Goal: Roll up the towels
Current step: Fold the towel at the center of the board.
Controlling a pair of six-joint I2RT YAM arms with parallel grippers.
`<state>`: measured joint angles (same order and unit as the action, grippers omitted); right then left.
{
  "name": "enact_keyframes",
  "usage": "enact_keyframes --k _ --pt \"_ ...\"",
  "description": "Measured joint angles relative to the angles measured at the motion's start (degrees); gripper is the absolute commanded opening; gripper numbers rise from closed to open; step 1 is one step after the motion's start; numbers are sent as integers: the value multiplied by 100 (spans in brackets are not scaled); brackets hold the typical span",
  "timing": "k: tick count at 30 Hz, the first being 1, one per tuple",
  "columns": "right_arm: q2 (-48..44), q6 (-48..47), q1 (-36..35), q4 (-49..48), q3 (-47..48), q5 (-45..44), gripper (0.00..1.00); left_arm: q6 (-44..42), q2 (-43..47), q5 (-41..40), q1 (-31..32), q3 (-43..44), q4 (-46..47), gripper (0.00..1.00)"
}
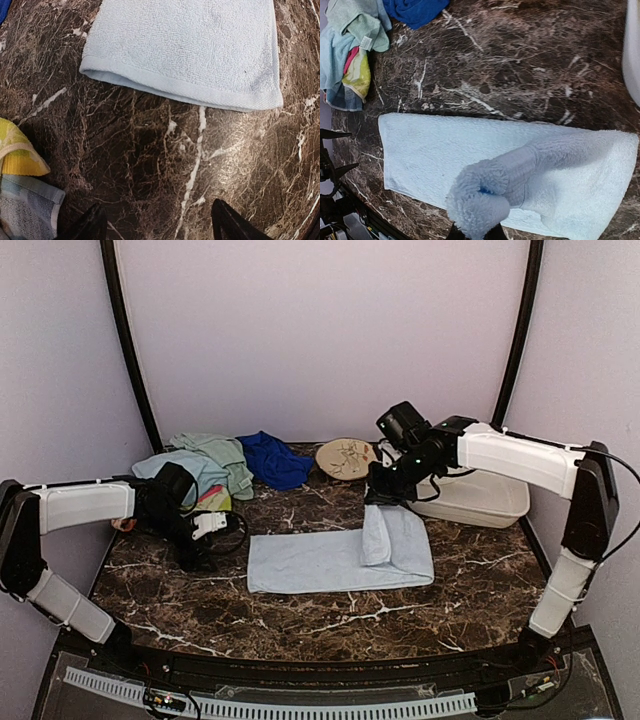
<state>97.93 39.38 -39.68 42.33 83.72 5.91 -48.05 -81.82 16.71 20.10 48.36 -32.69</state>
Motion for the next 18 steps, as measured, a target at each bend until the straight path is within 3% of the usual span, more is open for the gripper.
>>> enact_keyframes --k 8,18 --pt "1054 87 -579 -94 909 295 0 -79 28 -24 0 -140 133 73" --pt "1113 72 -743 -96 1207 717 0 -90 44 -83 0 -240 181 73"
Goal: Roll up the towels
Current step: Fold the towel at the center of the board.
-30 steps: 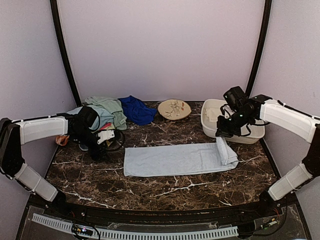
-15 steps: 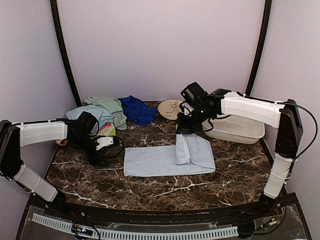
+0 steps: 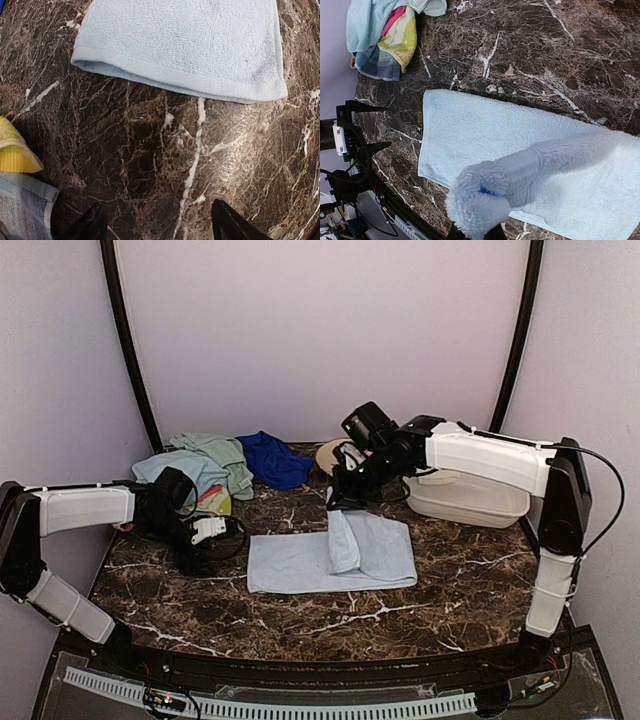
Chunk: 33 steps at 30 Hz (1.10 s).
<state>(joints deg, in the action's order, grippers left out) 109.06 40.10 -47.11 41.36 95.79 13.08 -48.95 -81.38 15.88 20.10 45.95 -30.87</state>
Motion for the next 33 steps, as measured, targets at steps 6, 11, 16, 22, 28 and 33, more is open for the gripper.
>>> enact_keyframes --k 6,11,16,22,28,33 --pt "-417 -103 26 129 -31 116 0 2 31 -2 0 0 0 73" --pt "-769 -103 33 37 -107 345 0 7 94 -2 0 2 -2 73" --pt "-621 -98 -44 -125 -92 525 0 7 129 -4 0 2 -7 73" --pt "59 -74 -256 -258 236 713 0 7 201 -26 0 2 -7 73" --pt "796 -11 -363 -420 706 907 0 7 201 -35 0 2 -7 73" --pt "1475 155 -420 -621 1222 1051 0 7 201 -44 0 0 -4 73"
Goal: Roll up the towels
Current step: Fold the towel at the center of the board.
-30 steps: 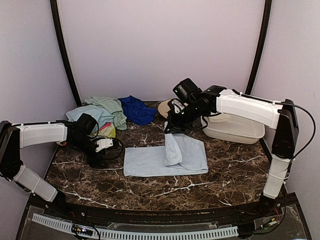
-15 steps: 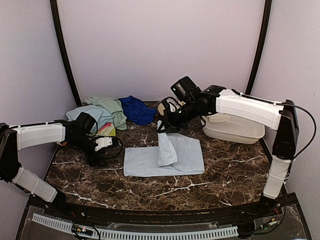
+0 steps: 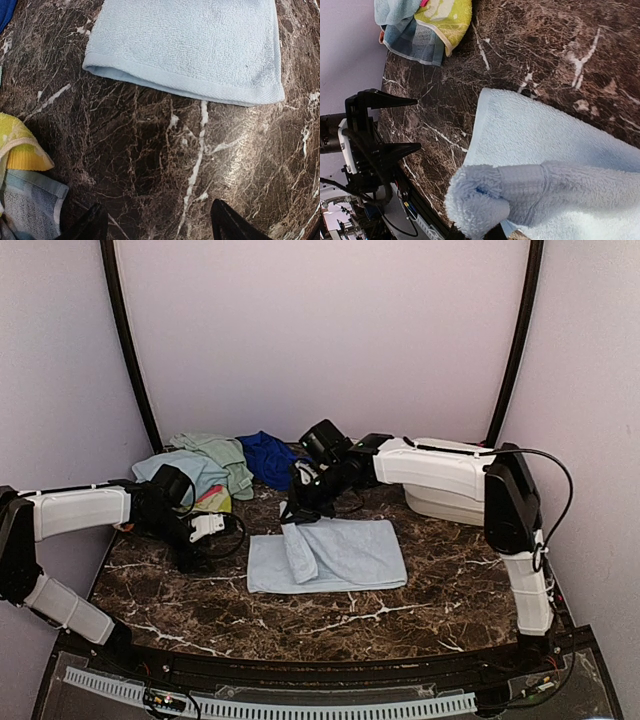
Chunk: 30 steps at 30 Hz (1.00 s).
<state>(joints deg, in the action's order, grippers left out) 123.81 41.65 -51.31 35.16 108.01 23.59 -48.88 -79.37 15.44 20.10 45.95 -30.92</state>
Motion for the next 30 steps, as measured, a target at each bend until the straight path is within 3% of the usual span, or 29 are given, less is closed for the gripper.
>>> enact_keyframes --k 4,7,11,14,23,27,30 --pt "514 175 -85 -168 396 140 0 -2 0 -7 0 -24 13 73" --pt "879 304 -162 -299 691 251 13 -2 0 -9 0 -76 42 73" --pt "1134 474 -236 -450 789 376 41 -2 0 -9 0 -111 76 73" --pt "1246 634 -264 -651 789 518 54 -4 0 -9 0 -111 101 73" --pt "1158 946 -195 -1303 570 745 48 -4 0 -2 0 -96 81 72" --pt "424 765 83 -1244 -457 625 38 -4 -11 181 48 188 -151 67" --pt "-439 555 505 -1185 -1491 448 34 -4 -136 275 420 621 -310 67"
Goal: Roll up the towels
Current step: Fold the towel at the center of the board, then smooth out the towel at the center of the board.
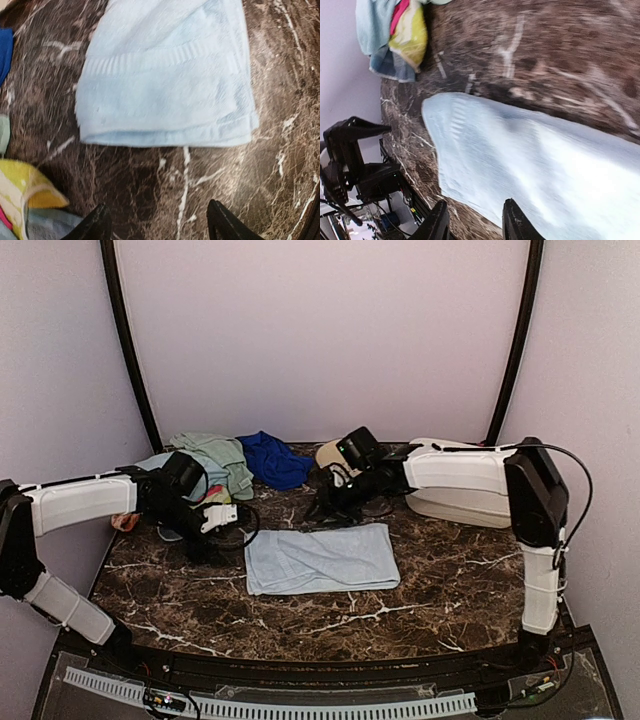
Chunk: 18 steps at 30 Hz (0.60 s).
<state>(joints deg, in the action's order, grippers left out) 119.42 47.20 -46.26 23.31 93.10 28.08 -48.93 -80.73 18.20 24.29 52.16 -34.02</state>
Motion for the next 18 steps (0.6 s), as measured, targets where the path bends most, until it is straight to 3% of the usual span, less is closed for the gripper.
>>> enact_keyframes --k 5,8,18 --pt "-1152 -385 793 72 -1604 -409 32 0 -527 129 1025 457 -146 63" --pt "-1211 -498 1047 122 -1943 -553 31 -2 -986 129 1438 614 -192 58" --pt "-1121 -793 1119 247 -2308 -870 27 9 -1687 24 1657 800 -199 46"
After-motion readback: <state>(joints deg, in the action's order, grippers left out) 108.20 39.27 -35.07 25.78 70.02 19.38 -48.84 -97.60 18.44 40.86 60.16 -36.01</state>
